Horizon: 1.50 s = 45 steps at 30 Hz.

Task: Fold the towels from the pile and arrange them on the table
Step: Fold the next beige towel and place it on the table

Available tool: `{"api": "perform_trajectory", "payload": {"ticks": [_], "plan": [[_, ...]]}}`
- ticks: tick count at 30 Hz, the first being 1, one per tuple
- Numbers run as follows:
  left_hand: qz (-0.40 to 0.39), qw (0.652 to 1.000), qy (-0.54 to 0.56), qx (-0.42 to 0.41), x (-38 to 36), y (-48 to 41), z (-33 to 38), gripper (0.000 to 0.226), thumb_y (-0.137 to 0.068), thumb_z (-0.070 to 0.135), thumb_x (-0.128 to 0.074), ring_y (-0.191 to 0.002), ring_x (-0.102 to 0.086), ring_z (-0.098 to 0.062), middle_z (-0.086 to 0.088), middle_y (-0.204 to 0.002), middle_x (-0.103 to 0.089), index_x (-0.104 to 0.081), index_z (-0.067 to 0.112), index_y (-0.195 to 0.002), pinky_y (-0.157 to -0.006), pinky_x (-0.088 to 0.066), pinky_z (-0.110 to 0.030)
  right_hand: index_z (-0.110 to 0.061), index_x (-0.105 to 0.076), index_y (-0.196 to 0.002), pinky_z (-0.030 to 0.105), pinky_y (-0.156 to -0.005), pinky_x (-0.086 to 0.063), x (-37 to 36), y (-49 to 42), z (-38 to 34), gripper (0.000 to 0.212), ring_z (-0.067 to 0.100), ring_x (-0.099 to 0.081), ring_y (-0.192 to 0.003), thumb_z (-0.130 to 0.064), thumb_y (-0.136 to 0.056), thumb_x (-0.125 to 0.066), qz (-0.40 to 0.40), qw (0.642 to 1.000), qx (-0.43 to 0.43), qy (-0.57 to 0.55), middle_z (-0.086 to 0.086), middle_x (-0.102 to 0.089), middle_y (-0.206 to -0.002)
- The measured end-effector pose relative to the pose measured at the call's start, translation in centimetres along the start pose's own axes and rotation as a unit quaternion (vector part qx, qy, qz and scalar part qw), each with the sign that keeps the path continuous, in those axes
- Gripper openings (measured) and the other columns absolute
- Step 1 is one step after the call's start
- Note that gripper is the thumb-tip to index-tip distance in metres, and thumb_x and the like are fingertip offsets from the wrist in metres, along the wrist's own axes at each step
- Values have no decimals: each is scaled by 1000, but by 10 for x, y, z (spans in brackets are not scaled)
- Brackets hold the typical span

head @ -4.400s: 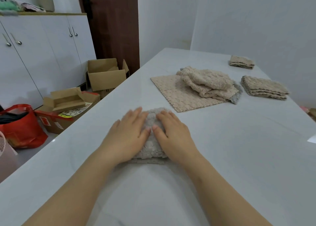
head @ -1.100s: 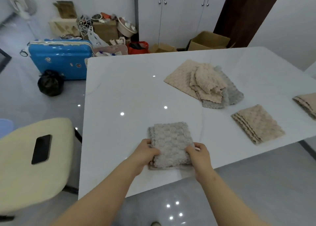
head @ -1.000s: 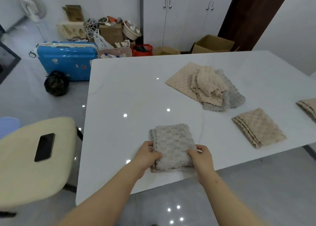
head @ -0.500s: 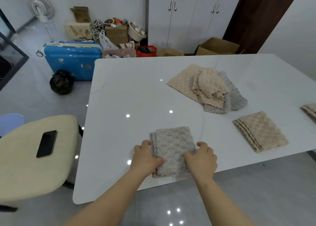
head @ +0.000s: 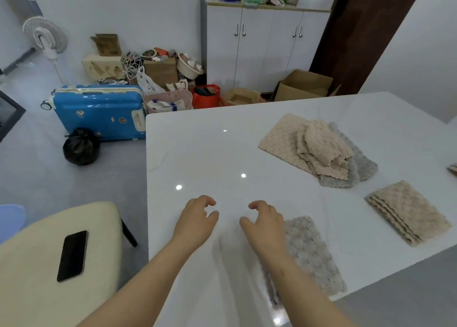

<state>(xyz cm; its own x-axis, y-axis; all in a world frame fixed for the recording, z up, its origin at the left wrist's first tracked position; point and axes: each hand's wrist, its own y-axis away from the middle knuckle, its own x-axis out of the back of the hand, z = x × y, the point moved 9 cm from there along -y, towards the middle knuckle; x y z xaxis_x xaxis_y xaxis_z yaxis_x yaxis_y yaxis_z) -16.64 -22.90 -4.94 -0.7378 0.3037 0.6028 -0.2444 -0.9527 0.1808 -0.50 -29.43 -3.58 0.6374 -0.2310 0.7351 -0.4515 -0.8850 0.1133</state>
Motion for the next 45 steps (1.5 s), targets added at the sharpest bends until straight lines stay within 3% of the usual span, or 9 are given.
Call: {"api": "perform_trajectory", "payload": {"ticks": [4, 8, 12, 19, 26, 33, 41, 45], "plan": [[-77, 996, -11, -37, 16, -35, -10, 24, -92, 26, -49, -92, -52, -5, 7, -118, -50, -52, 25, -116, -73, -41, -18, -21, -50, -119, 29, -93, -36, -37, -18, -19, 35, 17, -41, -115, -26, -85, -54, 14, 997, -63, -52, -1, -50, -124], [-150, 986, -40, -67, 32, -63, -19, 22, -92, 27, -48, -96, -54, -8, 10, -111, -52, -54, 24, -113, -78, -45, -21, -19, -51, -118, 32, -97, -38, -69, -15, -35, 34, 16, -44, -114, -23, -85, -54, 32, 985, -128, -111, -2, -51, -122], [-203, 972, -58, -104, 29, -78, -14, 17, -91, 27, -50, -92, -55, -7, 11, -106, -55, -56, 26, -107, -75, -44, -19, -20, -51, -116, 32, -96, -40, -72, -2, -30, 31, 15, -46, -113, -22, -85, -54, 83, 970, -175, -149, -5, -51, -117], [-243, 957, -48, -153, 8, -83, 25, 10, -90, 26, -51, -85, -55, 0, 19, -95, -55, -56, 32, -96, -64, -39, -11, -20, -51, -114, 24, -81, -40, -45, 9, -12, 27, 11, -51, -102, -21, -86, -52, 153, 949, -204, -185, -6, -51, -114], [-268, 938, -64, -212, -4, -85, 57, 10, -90, 26, -52, -82, -55, 1, 20, -92, -54, -57, 31, -97, -63, -39, -9, -20, -52, -112, 23, -78, -37, -36, -3, -7, 24, 12, -53, -100, -22, -88, -51, 181, 936, -206, -220, -5, -53, -114], [-301, 915, -67, -261, -33, -142, 94, 11, -89, 27, -53, -78, -56, -2, 16, -90, -56, -54, 33, -98, -59, -41, -16, -19, -52, -112, 22, -78, -39, -13, -47, 5, 23, 11, -52, -99, -21, -88, -50, 239, 914, -236, -227, -5, -54, -112], [-404, 838, -119, -346, -96, -210, 113, 17, -89, 24, -51, -84, -53, 3, 16, -102, -55, -57, 30, -104, -76, -46, -20, -19, -55, -108, 20, -71, -41, -36, -97, 32, 21, 8, -55, -91, -17, -88, -49, 334, 829, -362, -266, -6, -60, -105], [-395, 819, -106, -402, -122, -242, 131, 23, -89, 11, -47, -91, -52, -1, 14, -104, -54, -61, 25, -100, -76, -38, -14, -22, -56, -107, 23, -71, -41, -36, -105, 44, 22, 5, -55, -86, -16, -87, -49, 408, 779, -402, -255, -9, -60, -99]]}}
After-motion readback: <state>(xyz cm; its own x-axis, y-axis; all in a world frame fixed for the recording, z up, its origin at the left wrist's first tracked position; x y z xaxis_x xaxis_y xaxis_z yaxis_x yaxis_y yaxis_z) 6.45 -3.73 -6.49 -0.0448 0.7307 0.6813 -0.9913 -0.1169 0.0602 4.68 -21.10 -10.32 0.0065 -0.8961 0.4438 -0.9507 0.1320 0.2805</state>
